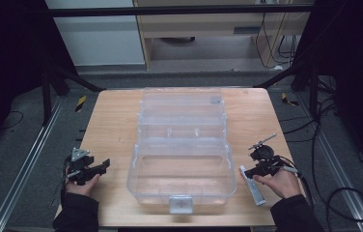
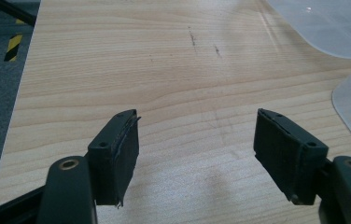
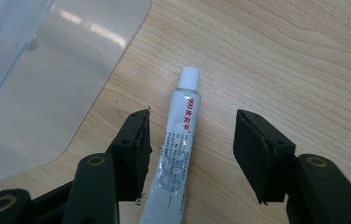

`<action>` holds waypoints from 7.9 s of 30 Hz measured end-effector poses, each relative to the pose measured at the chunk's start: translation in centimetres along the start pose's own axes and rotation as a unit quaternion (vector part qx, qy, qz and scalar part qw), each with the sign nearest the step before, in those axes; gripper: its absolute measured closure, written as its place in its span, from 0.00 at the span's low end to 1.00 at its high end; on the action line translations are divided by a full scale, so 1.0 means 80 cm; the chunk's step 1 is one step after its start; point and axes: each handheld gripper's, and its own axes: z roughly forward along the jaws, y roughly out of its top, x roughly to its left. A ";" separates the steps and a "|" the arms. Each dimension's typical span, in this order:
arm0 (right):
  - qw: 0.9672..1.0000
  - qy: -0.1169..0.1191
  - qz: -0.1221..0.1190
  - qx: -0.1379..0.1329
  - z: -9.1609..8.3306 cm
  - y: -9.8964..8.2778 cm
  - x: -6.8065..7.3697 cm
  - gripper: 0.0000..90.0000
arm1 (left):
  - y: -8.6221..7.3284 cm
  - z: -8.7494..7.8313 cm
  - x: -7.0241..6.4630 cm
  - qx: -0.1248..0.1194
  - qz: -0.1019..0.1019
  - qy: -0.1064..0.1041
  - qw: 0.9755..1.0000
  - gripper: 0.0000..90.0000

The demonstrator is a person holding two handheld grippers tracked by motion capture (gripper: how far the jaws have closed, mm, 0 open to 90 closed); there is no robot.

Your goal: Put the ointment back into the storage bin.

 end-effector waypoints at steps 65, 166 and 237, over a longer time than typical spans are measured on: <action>0.994 0.015 -0.014 0.108 0.054 0.008 0.006 0.77 | 0.000 0.000 -0.001 0.003 0.004 0.000 1.000 0.35; 0.929 0.130 -0.341 -0.060 -0.068 0.110 0.138 0.77 | 0.001 0.003 -0.003 0.012 0.010 -0.007 1.000 0.35; 0.878 0.115 -0.457 0.089 0.062 0.078 0.174 0.77 | 0.000 0.002 -0.002 0.015 0.012 -0.008 1.000 0.35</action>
